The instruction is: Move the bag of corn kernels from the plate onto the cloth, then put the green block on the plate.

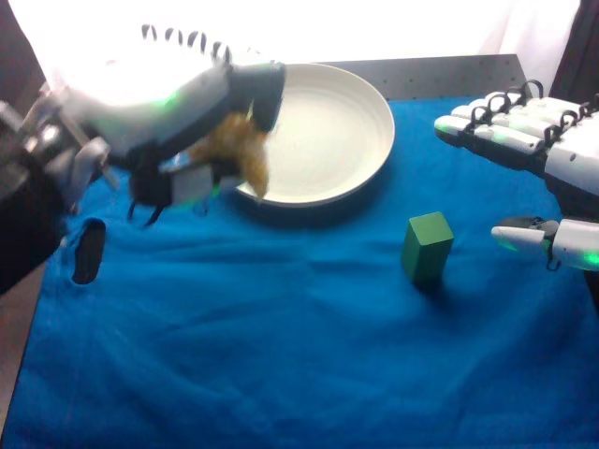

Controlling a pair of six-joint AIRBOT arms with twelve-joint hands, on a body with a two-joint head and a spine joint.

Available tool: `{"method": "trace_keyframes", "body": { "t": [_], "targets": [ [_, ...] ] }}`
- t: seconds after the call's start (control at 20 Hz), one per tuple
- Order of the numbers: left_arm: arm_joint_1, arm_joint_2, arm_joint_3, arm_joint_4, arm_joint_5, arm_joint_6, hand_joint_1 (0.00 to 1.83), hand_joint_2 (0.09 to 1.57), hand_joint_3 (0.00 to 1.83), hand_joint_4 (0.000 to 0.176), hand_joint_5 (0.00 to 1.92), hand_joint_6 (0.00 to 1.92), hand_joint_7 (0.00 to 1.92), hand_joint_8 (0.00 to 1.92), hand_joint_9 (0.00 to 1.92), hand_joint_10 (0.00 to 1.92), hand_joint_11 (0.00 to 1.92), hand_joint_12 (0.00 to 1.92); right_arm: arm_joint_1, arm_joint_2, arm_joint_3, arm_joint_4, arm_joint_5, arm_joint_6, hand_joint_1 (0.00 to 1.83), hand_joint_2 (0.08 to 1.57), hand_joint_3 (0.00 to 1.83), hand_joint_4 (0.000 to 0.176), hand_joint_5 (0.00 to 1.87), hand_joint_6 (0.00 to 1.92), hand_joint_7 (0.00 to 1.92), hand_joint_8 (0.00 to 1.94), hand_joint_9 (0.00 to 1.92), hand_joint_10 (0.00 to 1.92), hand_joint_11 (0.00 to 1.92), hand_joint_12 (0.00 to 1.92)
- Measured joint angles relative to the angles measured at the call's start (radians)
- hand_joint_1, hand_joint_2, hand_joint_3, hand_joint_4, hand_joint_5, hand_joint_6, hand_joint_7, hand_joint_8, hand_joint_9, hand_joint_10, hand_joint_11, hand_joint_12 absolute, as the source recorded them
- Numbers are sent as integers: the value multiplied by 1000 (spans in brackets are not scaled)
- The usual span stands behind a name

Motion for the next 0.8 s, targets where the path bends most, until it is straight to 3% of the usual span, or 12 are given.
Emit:
{"method": "trace_keyframes", "body": {
  "t": [0.15,0.25,0.3,0.35,0.4,0.45,0.5,0.55,0.65,0.7,0.75,0.8],
  "targets": [
    [86,31,-60,7,-72,-14,1221,1422,1,0,424,1749,311,1830,535,1902,598,1921,0,0,-11,2,0,0,645,1345,4,0,0,0,0,0,0,0,0,0],
    [134,29,-74,26,-96,-62,980,1457,1,8,459,1777,354,1885,335,1775,440,1904,-11,0,-13,3,4,0,652,1340,1,0,0,0,0,0,0,0,0,0],
    [153,26,-73,24,-97,-88,1063,1320,0,0,207,1352,124,1396,252,1604,335,1851,-11,0,-15,6,2,0,663,1339,1,0,0,0,0,0,0,0,0,0],
    [173,17,-64,11,-95,-113,972,1267,0,0,159,1042,94,1053,154,1439,174,1824,-11,1,-17,9,2,0,649,1344,3,0,0,0,0,0,0,0,0,0],
    [193,11,-61,-4,-95,-135,820,1188,0,27,84,602,69,497,30,759,34,1478,-11,5,-22,11,6,0,525,1366,13,0,0,0,0,0,0,0,0,0],
    [214,11,-61,-13,-97,-146,730,1134,0,52,53,307,47,184,5,317,6,1070,-11,7,-28,6,11,0,483,1374,15,0,0,0,0,0,0,0,0,0],
    [230,11,-61,-30,-97,-153,598,1076,0,71,10,61,9,36,0,63,0,213,-11,12,-37,5,15,0,588,1359,6,0,0,0,0,0,0,0,0,0],
    [243,13,-61,-40,-108,-157,526,1049,0,85,1,11,1,6,0,12,0,42,-11,18,-47,-6,27,6,582,1353,2,0,0,0,0,0,0,0,0,0],
    [264,26,-69,-54,-148,-164,493,1035,0,95,0,0,0,0,0,0,0,1,-14,19,-42,-76,65,108,657,1316,0,0,0,0,0,0,0,0,0,0],
    [274,33,-76,-77,-172,-167,508,1030,0,123,0,0,0,0,0,0,0,0,-24,17,-29,-113,95,163,731,1259,0,0,0,0,0,0,0,0,6,3],
    [283,38,-77,-80,-189,-166,508,1030,0,123,0,0,0,0,0,0,0,0,-25,14,-23,-126,98,182,731,1259,0,0,0,0,0,0,0,0,6,3],
    [293,44,-79,-92,-195,-166,506,1013,0,150,0,0,0,0,0,0,0,0,-25,7,-19,-130,98,188,773,1227,0,0,0,0,0,0,0,0,9,5]
  ]
}}
